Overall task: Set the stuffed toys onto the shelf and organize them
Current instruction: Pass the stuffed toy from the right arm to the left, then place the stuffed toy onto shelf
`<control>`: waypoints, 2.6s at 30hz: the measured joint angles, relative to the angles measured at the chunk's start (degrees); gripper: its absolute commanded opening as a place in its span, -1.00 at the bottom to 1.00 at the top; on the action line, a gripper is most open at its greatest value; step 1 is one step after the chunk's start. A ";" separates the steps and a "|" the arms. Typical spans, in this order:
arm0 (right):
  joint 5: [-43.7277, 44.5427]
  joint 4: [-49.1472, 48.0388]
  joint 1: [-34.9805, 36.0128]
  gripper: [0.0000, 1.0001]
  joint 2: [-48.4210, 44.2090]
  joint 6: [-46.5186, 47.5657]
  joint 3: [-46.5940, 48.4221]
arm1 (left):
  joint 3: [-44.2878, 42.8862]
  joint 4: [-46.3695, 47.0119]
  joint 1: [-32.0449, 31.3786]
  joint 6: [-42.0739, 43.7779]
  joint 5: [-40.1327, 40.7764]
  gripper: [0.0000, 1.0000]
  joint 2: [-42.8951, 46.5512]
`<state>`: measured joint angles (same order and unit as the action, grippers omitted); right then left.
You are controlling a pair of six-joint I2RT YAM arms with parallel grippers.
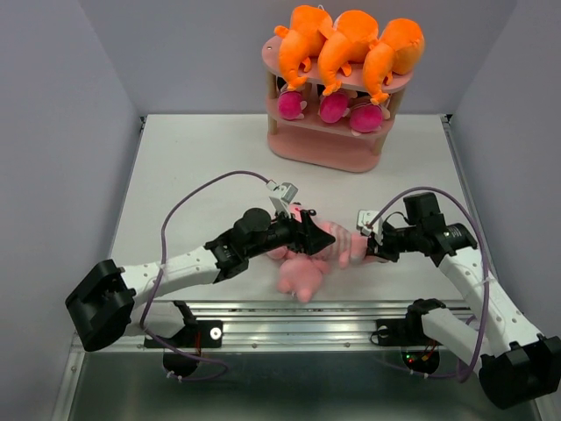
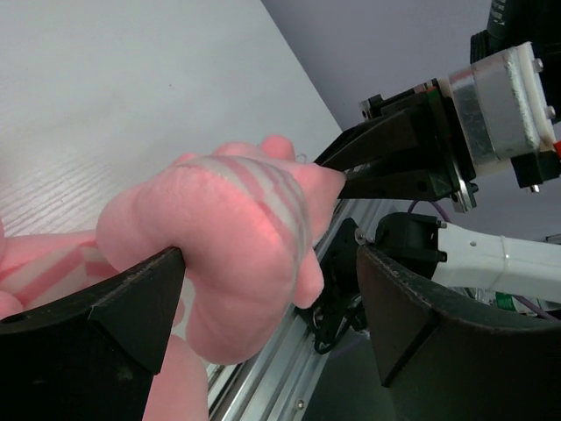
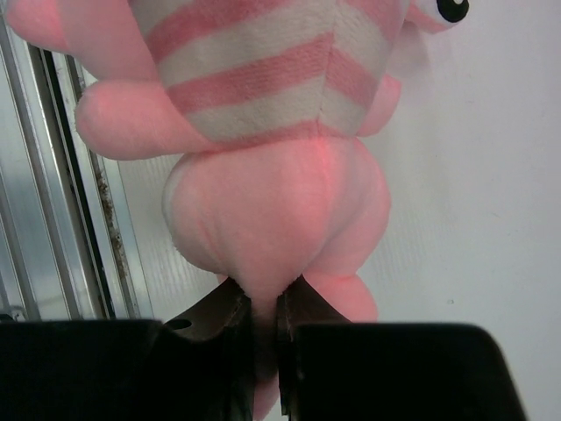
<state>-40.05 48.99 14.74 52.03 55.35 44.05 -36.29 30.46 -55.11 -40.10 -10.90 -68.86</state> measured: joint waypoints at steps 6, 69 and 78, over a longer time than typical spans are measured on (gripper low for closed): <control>0.63 1.79 0.00 -0.95 -1.84 1.05 -0.02 | -1.49 0.72 -0.26 -1.01 0.17 0.51 -4.13; 15.78 -26.86 0.31 1.00 -9.27 -41.22 -3.74 | 1.36 23.65 26.82 35.10 12.07 -1.00 -12.07; 17.46 -27.21 0.28 1.00 -11.43 -41.20 -3.82 | -3.43 36.61 27.12 42.49 12.00 -1.00 -25.97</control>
<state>-22.59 21.78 15.03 40.60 14.15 40.23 -39.72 67.07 -27.99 2.39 1.10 -94.83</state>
